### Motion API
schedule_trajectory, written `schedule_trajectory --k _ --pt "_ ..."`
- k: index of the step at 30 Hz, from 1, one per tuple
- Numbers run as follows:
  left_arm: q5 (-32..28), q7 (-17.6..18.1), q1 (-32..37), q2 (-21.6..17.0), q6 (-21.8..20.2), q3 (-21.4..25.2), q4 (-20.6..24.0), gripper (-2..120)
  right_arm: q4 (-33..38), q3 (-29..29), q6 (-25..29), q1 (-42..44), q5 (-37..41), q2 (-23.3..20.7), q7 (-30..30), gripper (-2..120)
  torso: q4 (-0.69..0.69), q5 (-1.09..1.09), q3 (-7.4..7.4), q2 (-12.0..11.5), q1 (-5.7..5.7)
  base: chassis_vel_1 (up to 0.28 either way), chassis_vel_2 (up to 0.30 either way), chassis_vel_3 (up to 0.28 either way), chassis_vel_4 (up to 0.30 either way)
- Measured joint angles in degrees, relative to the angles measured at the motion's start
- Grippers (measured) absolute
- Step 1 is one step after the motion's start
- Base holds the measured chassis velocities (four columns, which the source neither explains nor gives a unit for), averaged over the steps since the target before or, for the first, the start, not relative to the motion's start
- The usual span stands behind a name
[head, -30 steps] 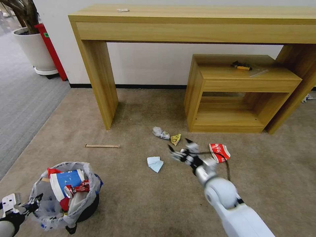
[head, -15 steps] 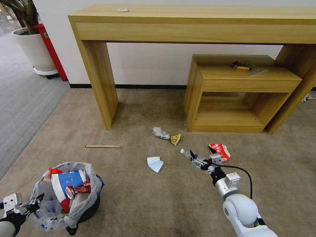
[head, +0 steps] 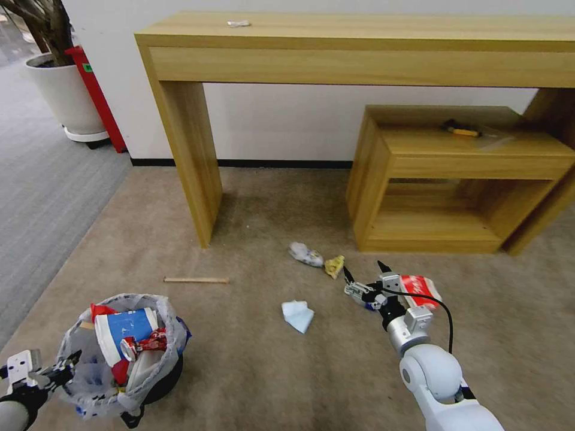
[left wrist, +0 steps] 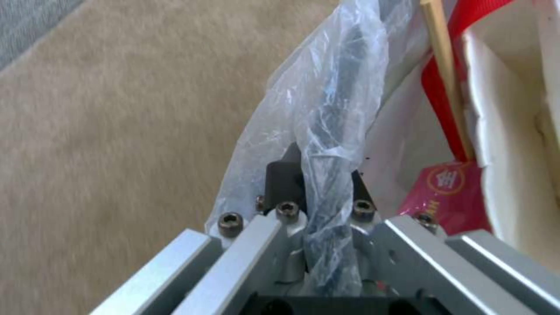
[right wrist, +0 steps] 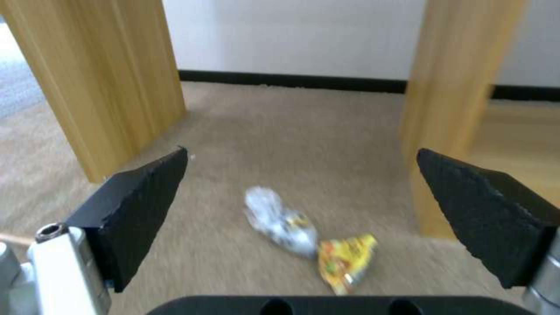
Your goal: Pick up the trash bin and place the garbage on the floor into it.
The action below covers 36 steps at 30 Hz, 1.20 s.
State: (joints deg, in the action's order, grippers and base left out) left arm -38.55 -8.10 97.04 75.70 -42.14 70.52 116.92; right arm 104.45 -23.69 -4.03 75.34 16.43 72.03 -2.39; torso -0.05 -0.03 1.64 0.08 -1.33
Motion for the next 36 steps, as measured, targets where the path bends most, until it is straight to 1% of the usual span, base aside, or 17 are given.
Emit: schedule_trajectory --k 2,5,8,9,13,15,18,23,26,27,28,29,31,32,34,35,36 --pt "0.0 0.2 -0.1 0.0 0.0 0.0 -0.2 0 -0.2 0.3 -0.1 -0.1 0.0 0.0 0.0 100 0.01 0.06 0.0 0.0 0.0 0.041 0.393 -0.027 -0.41" --pt "0.0 0.4 -0.2 0.0 0.0 0.0 -0.6 0 -0.4 0.6 -0.1 -0.1 0.0 0.0 0.0 100 -0.01 0.0 0.0 0.0 0.0 0.038 0.382 -0.043 -0.385" --pt "-0.1 0.4 -0.1 -0.1 0.0 0.1 -0.9 0 -0.6 0.9 -0.1 -0.2 -0.1 0.1 0.0 100 0.01 0.06 -0.01 0.0 0.0 0.064 0.34 -0.083 -0.345" --pt "-0.1 0.4 -0.1 -0.1 0.0 0.2 -1.0 0 -0.8 1.0 -0.1 -0.2 -0.1 0.2 0.0 100 0.0 0.03 -0.02 0.0 0.01 0.067 0.345 -0.044 -0.346" --pt "-0.2 0.3 -0.1 -0.1 0.0 0.2 -1.0 0 -1.2 1.6 -0.1 -0.5 -0.1 0.2 0.0 100 0.01 0.06 -0.01 0.0 0.02 0.066 0.332 -0.052 -0.343" --pt "-0.2 0.4 -0.3 0.0 0.0 0.2 -1.0 0 -1.7 2.0 -0.1 -0.8 -0.2 0.2 0.0 100 -0.01 0.02 -0.01 0.0 0.01 0.056 0.347 -0.049 -0.339" --pt "-0.2 0.4 -0.4 0.1 0.0 0.0 -0.9 0 -2.0 2.8 -0.1 -1.0 -0.4 0.2 0.0 100 0.01 0.05 -0.01 0.0 0.01 0.057 0.346 -0.055 -0.347" --pt "-0.2 0.5 -0.4 0.4 0.0 -0.1 -0.5 0 -2.4 4.0 -0.1 -1.0 -0.9 0.2 -0.1 100 0.0 0.03 -0.01 0.0 0.02 0.056 0.346 -0.042 -0.337" --pt "-0.2 0.7 -0.3 0.8 0.0 -0.1 0.3 0 -3.4 6.6 -1.3 -2.0 -0.6 -0.6 -2.3 100 0.01 0.05 -0.01 0.0 0.02 0.071 0.315 -0.061 -0.281" --pt "-0.2 0.7 -0.2 1.0 0.0 -0.1 0.6 0 -4.3 8.2 -1.6 -3.2 0.7 -1.5 -4.0 100 0.0 0.01 0.0 0.0 0.01 0.067 0.218 -0.072 -0.193" --pt "-0.2 0.7 -0.2 1.0 0.0 -0.1 0.6 0 -4.3 8.2 -1.6 -3.2 0.7 -1.5 -4.0 100 0.0 0.01 0.0 0.0 0.01 0.067 0.218 -0.072 -0.193" --pt "-0.2 0.7 -0.1 1.2 0.0 -0.1 0.7 0 -5.2 9.7 -1.7 -4.4 1.7 -2.2 -5.2 100 0.02 0.01 0.0 0.0 0.01 0.025 0.218 -0.062 -0.171" --pt "-0.2 0.7 0.1 1.6 0.0 0.1 1.2 0 -7.4 13.1 -2.4 -7.5 4.3 -4.5 -7.7 100 0.03 0.05 0.0 0.0 0.01 0.038 0.06 -0.046 -0.073" --pt "-0.2 0.7 0.1 1.6 0.0 0.1 1.2 0 -7.4 13.1 -2.4 -7.5 4.3 -4.5 -7.7 100 0.03 0.05 0.0 0.0 0.01 0.038 0.015 -0.029 -0.073" --pt "-0.2 0.8 0.6 2.0 0.0 0.2 2.0 0 -10.4 16.8 -3.1 -11.3 5.9 -7.2 -10.2 100 0.02 0.05 -0.01 0.0 0.02 -0.008 -0.026 -0.005 0.014" --pt "-0.2 0.8 0.6 2.0 0.0 0.2 2.0 0 -10.4 16.8 -3.1 -11.3 5.9 -7.2 -10.2 100 0.02 0.05 -0.01 0.0 0.02 -0.015 -0.052 -0.009 0.028" --pt "-0.2 0.8 0.8 2.2 0.0 0.3 2.4 0 -12.1 18.2 -3.5 -12.9 6.0 -8.2 -12.1 100 0.01 0.05 -0.01 0.0 0.02 -0.015 -0.055 0.019 0.061"
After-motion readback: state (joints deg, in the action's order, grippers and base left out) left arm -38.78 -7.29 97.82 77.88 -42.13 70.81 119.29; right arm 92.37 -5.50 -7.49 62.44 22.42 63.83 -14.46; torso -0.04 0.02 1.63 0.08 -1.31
